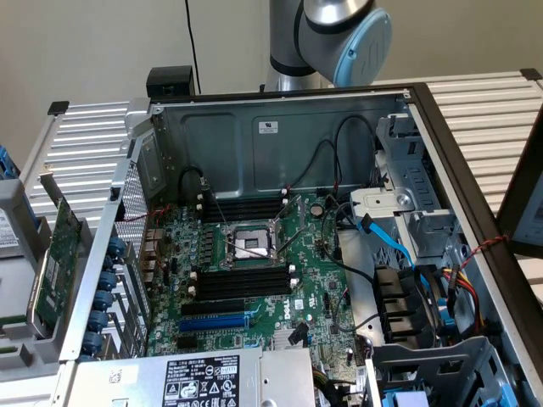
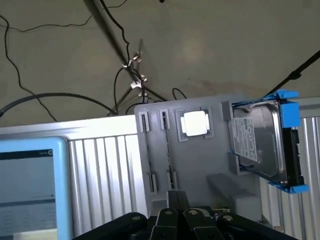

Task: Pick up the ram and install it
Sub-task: 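Pick up the ram and move it above insertion slot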

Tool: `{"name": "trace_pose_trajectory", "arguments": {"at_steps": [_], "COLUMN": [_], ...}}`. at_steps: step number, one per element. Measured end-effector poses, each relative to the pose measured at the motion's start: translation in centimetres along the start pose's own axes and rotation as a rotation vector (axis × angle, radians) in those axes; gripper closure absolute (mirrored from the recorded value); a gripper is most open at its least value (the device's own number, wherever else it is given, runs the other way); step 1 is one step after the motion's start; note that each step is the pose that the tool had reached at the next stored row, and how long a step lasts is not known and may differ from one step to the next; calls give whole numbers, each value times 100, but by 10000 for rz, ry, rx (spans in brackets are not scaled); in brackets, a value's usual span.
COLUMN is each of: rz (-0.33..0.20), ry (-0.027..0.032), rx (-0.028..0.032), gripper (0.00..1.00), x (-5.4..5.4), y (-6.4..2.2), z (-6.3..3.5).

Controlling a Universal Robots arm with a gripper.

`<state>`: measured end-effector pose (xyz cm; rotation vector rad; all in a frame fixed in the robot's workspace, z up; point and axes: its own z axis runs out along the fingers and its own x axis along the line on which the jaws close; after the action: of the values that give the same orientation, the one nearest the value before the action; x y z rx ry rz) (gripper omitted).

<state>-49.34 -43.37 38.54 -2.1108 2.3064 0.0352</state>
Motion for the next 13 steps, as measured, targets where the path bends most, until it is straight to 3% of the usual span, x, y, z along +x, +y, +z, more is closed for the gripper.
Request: {"name": "trace_pose_trajectory", "arguments": {"at_steps": [5, 13], "rz": [-566, -500], "ry": [13, 15], "rx": [-14, -11], "gripper": [89, 89], "x": [2, 5], "y": [0, -1], "z": [55, 200]}}
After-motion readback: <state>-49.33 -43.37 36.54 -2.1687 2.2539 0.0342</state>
